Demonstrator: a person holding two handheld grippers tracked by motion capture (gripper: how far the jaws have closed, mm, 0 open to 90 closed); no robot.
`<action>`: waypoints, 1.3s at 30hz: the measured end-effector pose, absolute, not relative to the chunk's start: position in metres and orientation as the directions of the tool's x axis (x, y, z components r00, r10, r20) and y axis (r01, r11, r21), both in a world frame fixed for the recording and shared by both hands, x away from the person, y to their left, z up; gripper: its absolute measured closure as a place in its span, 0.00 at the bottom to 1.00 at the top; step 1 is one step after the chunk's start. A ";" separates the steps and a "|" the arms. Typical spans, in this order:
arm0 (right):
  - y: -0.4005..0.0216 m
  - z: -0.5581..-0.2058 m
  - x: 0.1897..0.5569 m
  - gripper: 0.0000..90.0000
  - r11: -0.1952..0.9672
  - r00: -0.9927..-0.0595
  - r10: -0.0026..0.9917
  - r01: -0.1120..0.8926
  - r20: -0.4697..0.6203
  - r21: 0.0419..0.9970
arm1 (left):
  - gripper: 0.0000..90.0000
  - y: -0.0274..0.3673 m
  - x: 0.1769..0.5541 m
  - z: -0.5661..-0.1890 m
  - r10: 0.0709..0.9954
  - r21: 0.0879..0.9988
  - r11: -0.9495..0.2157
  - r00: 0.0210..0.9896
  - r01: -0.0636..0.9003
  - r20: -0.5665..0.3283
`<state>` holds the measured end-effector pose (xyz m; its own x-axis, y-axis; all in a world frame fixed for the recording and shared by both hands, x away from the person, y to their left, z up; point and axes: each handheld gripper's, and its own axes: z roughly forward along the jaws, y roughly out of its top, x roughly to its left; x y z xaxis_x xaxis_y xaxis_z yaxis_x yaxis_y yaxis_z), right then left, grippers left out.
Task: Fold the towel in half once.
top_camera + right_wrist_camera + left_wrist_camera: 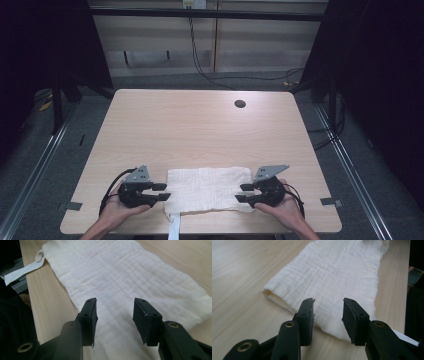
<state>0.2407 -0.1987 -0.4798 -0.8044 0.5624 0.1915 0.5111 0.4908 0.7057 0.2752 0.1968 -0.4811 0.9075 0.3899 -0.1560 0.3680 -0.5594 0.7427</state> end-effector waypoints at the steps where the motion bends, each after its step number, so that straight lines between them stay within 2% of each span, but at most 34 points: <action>1: -0.195 -0.481 0.243 0.56 0.494 -0.805 0.560 0.512 0.193 0.702 | 0.64 0.193 0.277 -0.482 0.400 0.734 -0.568 0.904 0.372 -0.148; 2: -0.190 -0.482 0.245 0.54 0.499 -0.807 0.558 0.512 0.192 0.699 | 0.61 0.191 0.280 -0.481 0.393 0.727 -0.579 0.907 0.370 -0.148; 6: -0.174 -0.484 0.250 0.50 0.509 -0.812 0.547 0.516 0.204 0.689 | 0.57 0.181 0.289 -0.482 0.403 0.726 -0.580 0.905 0.369 -0.137; 13: -0.155 -0.490 0.247 0.48 0.563 -0.837 0.522 0.486 0.168 0.668 | 0.49 0.167 0.306 -0.484 0.426 0.715 -0.588 0.896 0.379 -0.125; 20: -0.157 -0.485 0.240 0.50 0.557 -0.843 0.518 0.462 0.147 0.690 | 0.58 0.160 0.316 -0.496 0.439 0.686 -0.616 0.892 0.387 -0.108; 23: -0.154 -0.493 0.239 0.49 0.606 -0.853 0.510 0.449 0.113 0.656 | 0.56 0.157 0.313 -0.496 0.444 0.692 -0.616 0.892 0.376 -0.090; 25: -0.155 -0.494 0.238 0.50 0.597 -0.849 0.516 0.452 0.115 0.663 | 0.55 0.156 0.312 -0.497 0.435 0.690 -0.627 0.897 0.362 -0.076; 28: -0.156 -0.496 0.236 0.57 0.597 -0.848 0.524 0.433 0.081 0.675 | 0.60 0.155 0.311 -0.497 0.437 0.693 -0.631 0.898 0.349 -0.054; 30: -0.157 -0.493 0.237 0.70 0.621 -0.844 0.533 0.436 0.056 0.652 | 0.66 0.152 0.309 -0.499 0.433 0.708 -0.622 0.900 0.336 -0.047; 33: -0.164 -0.492 0.243 0.82 0.612 -0.839 0.539 0.451 0.075 0.649 | 0.74 0.146 0.310 -0.499 0.420 0.709 -0.622 0.906 0.333 -0.056; 36: -0.171 -0.492 0.244 0.92 0.615 -0.837 0.542 0.456 0.075 0.644 | 0.77 0.139 0.311 -0.500 0.418 0.716 -0.609 0.905 0.341 -0.076; 39: -0.182 -0.493 0.245 0.95 0.587 -0.825 0.555 0.478 0.104 0.654 | 0.77 0.133 0.309 -0.500 0.410 0.715 -0.611 0.909 0.340 -0.081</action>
